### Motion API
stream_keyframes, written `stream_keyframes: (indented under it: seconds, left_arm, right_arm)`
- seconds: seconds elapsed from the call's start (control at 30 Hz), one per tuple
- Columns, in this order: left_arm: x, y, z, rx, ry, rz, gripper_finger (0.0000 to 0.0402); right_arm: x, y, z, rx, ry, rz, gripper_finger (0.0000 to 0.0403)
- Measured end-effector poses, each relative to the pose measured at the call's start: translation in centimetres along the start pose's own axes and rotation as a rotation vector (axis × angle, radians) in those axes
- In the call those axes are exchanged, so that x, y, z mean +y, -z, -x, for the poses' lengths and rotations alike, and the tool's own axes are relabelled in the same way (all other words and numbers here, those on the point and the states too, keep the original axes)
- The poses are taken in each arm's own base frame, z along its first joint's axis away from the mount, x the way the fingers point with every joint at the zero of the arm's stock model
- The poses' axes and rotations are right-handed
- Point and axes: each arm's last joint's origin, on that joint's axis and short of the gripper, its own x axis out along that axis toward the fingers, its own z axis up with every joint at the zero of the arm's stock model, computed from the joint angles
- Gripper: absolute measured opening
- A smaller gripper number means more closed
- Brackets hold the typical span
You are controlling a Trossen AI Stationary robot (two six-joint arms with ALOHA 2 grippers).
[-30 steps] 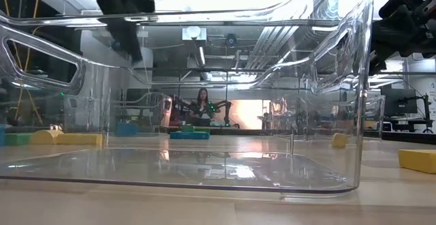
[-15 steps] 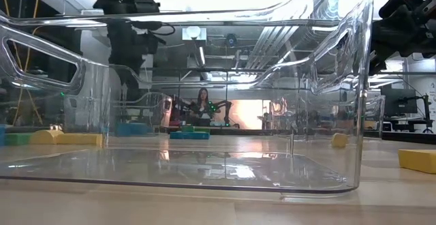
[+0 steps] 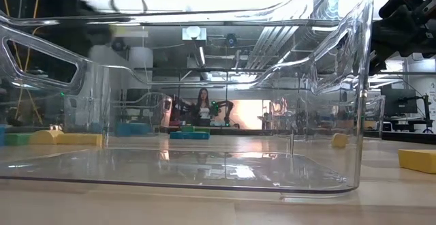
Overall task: Sort blocks
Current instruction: Put the blue block into the left transparent bin
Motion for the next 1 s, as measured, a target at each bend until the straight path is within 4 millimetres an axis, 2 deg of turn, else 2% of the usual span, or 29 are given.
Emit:
stream_keyframes:
  seconds: [0.13, 0.27, 0.47, 0.67, 1.0]
  left_arm:
    - [-0.1, 3.4, -2.2, 0.046, -0.054, 0.077, 0.0259]
    - [0.2, 5.1, -3.8, 0.112, -0.099, 0.124, 0.0259]
    - [-0.5, 6.7, -4.6, 0.122, -0.034, 0.188, 0.0259]
    - [-0.2, 8.0, -5.5, 0.160, -0.049, 0.221, 0.0259]
    - [0.5, 8.7, -8.2, 0.157, 0.011, 0.276, 0.0259]
  right_arm:
    - [0.0, 0.0, 0.0, 0.000, 0.000, 0.000, 0.0005]
    - [0.0, 0.0, 0.0, 0.000, 0.000, 0.000, 0.0005]
    - [0.0, 0.0, 0.0, 0.000, 0.000, 0.000, 0.0005]
    - [0.0, 0.0, 0.0, 0.000, 0.000, 0.000, 0.0005]
    - [0.0, 0.0, 0.0, 0.000, -0.001, 0.000, 0.0005]
